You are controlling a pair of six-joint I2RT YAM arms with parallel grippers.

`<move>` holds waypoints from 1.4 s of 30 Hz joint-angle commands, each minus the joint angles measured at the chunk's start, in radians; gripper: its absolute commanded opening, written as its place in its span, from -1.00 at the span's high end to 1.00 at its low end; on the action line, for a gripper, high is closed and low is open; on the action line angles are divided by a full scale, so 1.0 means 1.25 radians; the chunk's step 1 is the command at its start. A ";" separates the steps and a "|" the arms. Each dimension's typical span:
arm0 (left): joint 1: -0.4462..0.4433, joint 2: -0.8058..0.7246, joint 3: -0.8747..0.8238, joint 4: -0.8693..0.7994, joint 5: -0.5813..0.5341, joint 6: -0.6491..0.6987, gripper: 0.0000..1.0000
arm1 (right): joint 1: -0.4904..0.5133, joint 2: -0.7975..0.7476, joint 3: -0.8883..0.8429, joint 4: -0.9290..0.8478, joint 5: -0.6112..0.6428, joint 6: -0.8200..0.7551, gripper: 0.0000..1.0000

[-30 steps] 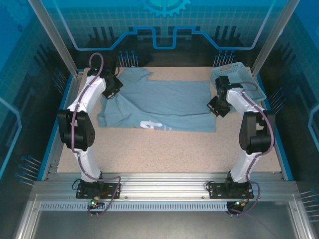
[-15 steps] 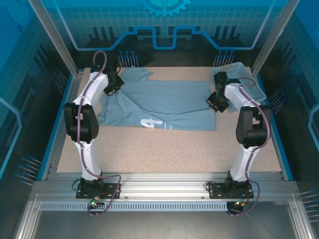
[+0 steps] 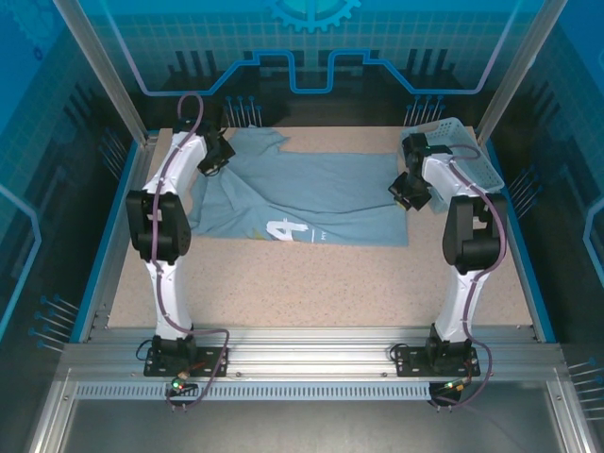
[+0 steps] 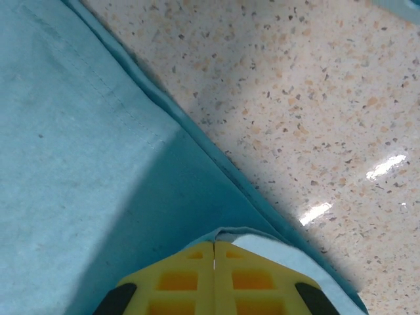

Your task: Fold and stack the t-shirts

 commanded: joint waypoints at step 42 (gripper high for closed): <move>0.300 -0.300 -0.731 0.244 0.285 -0.435 0.99 | -0.042 -0.252 -0.547 0.337 -0.189 -0.056 0.28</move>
